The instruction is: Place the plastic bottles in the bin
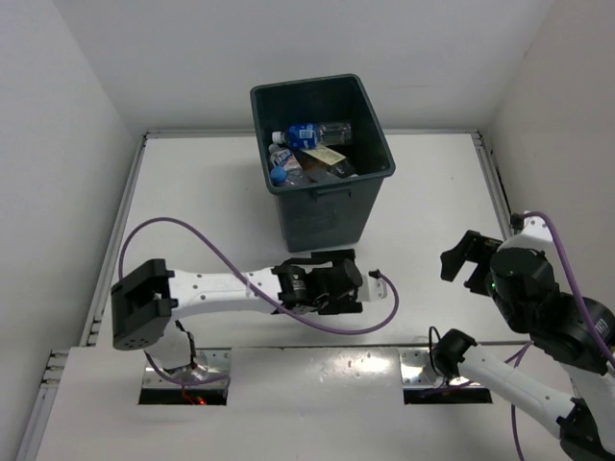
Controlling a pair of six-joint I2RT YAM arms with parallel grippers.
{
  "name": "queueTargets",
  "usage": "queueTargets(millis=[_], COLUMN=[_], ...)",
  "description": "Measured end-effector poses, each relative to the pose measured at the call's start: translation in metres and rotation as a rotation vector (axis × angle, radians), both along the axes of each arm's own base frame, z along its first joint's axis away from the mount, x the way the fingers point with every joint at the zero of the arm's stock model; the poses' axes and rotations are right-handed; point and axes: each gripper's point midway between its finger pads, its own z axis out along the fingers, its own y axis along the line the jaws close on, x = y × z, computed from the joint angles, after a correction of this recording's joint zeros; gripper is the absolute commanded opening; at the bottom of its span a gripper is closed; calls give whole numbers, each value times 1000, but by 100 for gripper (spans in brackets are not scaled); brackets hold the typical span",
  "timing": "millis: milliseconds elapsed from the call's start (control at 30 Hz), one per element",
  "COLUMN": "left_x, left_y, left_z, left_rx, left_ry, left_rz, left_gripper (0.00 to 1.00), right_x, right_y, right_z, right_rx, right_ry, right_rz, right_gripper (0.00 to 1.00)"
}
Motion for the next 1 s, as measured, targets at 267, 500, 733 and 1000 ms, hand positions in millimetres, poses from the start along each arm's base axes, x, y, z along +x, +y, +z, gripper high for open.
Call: queueTargets(millis=[267, 500, 733, 1000], left_x=[-1, 35, 46, 30], left_y=[2, 18, 18, 2], left_z=[-38, -60, -92, -97], left_rx=[126, 156, 169, 82], left_ry=[45, 112, 221, 349], left_rz=[-65, -20, -27, -68], left_gripper=[98, 100, 92, 50], right_x=[-3, -4, 0, 6], right_y=[-2, -4, -3, 1], right_z=[-7, -13, -17, -18], right_rx=[12, 14, 1, -9], right_ry=[24, 41, 58, 65], right_rz=[-23, -51, -75, -84], right_gripper=[100, 100, 100, 100])
